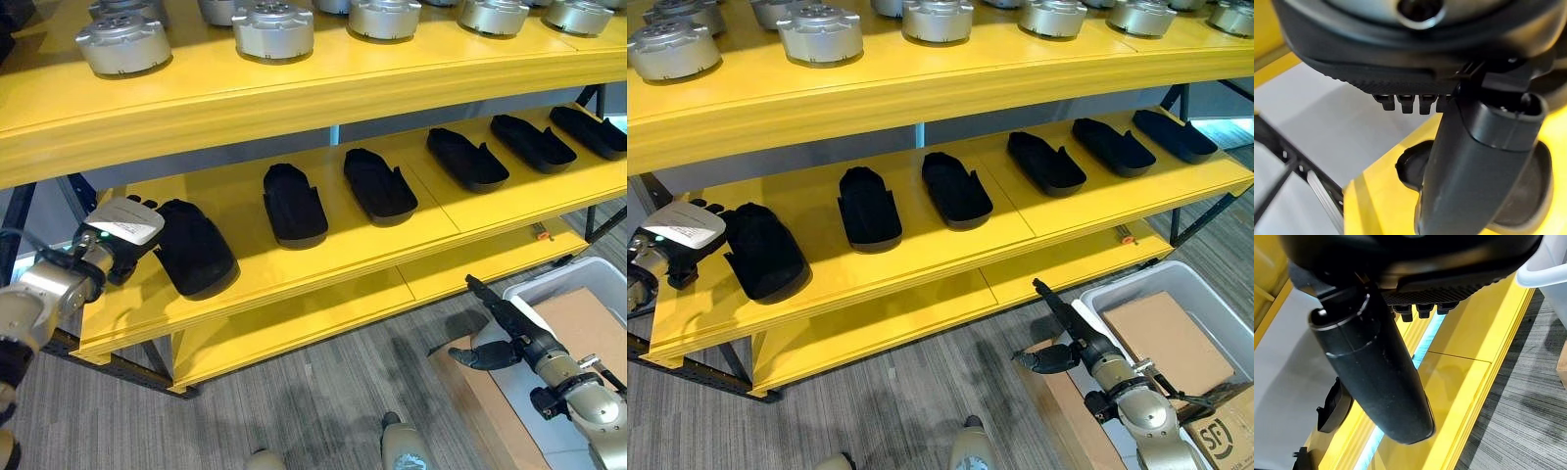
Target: Move parts from the plastic box to the shelf.
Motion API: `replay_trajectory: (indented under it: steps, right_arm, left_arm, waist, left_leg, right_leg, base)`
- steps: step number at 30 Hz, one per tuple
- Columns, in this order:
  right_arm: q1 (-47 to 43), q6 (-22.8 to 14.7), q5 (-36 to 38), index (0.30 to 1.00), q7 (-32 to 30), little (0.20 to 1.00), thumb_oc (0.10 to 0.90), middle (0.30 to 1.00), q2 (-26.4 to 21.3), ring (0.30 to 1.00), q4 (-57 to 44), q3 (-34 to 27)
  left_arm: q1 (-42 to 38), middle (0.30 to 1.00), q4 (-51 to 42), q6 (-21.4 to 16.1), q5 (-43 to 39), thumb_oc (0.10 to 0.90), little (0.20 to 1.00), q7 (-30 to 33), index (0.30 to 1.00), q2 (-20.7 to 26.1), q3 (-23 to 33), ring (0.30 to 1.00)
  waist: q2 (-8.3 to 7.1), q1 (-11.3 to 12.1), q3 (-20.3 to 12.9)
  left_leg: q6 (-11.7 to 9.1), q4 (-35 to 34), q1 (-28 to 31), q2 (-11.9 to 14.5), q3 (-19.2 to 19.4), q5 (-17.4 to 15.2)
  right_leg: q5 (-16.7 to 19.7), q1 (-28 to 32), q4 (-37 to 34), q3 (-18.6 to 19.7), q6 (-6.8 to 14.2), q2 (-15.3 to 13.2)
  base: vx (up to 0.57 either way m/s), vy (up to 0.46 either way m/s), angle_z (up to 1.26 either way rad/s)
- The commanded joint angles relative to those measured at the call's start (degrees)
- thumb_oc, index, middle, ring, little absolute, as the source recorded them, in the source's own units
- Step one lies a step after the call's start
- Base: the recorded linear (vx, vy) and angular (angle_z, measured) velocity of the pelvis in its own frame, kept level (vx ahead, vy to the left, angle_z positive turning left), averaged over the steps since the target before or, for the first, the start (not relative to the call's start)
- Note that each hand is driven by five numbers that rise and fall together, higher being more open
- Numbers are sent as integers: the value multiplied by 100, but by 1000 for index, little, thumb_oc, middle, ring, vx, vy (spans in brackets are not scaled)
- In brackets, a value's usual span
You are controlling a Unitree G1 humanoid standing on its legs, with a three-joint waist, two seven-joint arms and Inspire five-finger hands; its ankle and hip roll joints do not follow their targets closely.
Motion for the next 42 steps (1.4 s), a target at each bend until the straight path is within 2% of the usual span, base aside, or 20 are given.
replay_trajectory:
  steps: [1, 3, 4, 5, 7, 13, 14, 20, 28, 42]
  right_arm:
    - [-274, -209, -51, 1000, -105, 1000, 900, 1000, -68, 1000, -394, -707]
    - [-298, -128, -89, 1000, -127, 1000, 900, 1000, -13, 1000, -335, -740]
    - [-400, 9, -71, 1000, -141, 1000, 900, 1000, 43, 1000, -278, -775]
    - [-412, 36, -86, 1000, -121, 1000, 900, 1000, 74, 1000, -291, -793]
    - [-491, 101, -141, 1000, -143, 1000, 900, 1000, 80, 1000, -238, -762]
    - [-687, 144, -201, 1000, -213, 1000, 900, 1000, 91, 1000, -176, -606]
    - [-705, 162, -222, 1000, -221, 1000, 900, 1000, 73, 1000, -170, -578]
    - [-754, 170, -243, 1000, -264, 1000, 900, 1000, 60, 1000, -161, -492]
    - [-728, 176, -248, 1000, -298, 1000, 900, 1000, 79, 1000, -189, -382]
    - [-642, 225, -281, 1000, -291, 1000, 900, 1000, 100, 1000, -200, -306]
  left_arm:
    - [353, 1000, -573, 585, -902, 900, 1000, 163, 1000, -8, 1543, 1000]
    - [827, 1000, -832, 652, -1141, 900, 1000, 201, 1000, -306, 2068, 1000]
    - [1320, 1000, -1320, 679, -2009, 900, 1000, 196, 1000, -1103, 2596, 1000]
    - [1412, 1000, -1396, 710, -2148, 900, 1000, 199, 1000, -1299, 2668, 1000]
    - [1546, 1000, -1560, 684, -2672, 900, 1000, 132, 1000, -1776, 2661, 1000]
    - [1411, 1000, -1779, 648, -3238, 900, 1000, 205, 1000, -2730, 2255, 1000]
    - [1400, 1000, -1866, 682, -3309, 900, 1000, 223, 1000, -3053, 2096, 1000]
    - [1236, 1000, -1928, 704, -3259, 900, 1000, 307, 1000, -3365, 1854, 1000]
    - [772, 1000, -1737, 802, -2783, 900, 1000, 547, 1000, -3515, 1519, 1000]
    - [465, 1000, -1226, 1123, -2189, 900, 1000, 803, 1000, -3508, 1496, 1000]
  waist:
    - [-178, 42, -410]
    - [-169, 57, -413]
    - [-155, 61, -400]
    - [-167, 76, -394]
    - [-161, 80, -377]
    - [-149, 45, -368]
    - [-131, 42, -352]
    - [-117, 6, -364]
    - [-97, -72, -407]
    - [-88, -132, -475]
  left_leg:
    - [75, 184, -183, 228, 105, 89]
    - [70, 147, -173, 230, 94, 109]
    - [75, 95, -156, 234, 48, 151]
    - [76, 80, -153, 237, 39, 156]
    - [78, 30, -130, 243, 13, 190]
    - [75, -91, -110, 275, -52, 273]
    - [73, -131, -119, 304, -87, 309]
    - [74, -205, -136, 342, -109, 354]
    - [83, -217, -194, 360, -100, 368]
    - [79, -216, -230, 380, -46, 373]
  right_leg:
    - [-249, 689, -332, -279, 0, -313]
    - [-267, 711, -333, -314, -28, -296]
    - [-298, 761, -309, -351, -82, -261]
    - [-303, 764, -306, -355, -94, -253]
    - [-317, 777, -295, -372, -119, -225]
    - [-338, 752, -237, -405, -183, -148]
    - [-351, 718, -205, -424, -199, -104]
    - [-369, 633, -150, -409, -221, -52]
    - [-372, 482, -81, -370, -224, -30]
    - [-358, 393, -73, -287, -220, -31]
  base:
    - [23, -33, 10]
    - [16, -34, 14]
    - [15, -42, 16]
    - [26, -46, 19]
    - [-2, -25, 13]
    - [-10, -28, 1]
    - [-21, -52, 1]
    - [-4, -20, -1]
    - [-3, -15, -3]
    - [0, -3, -2]
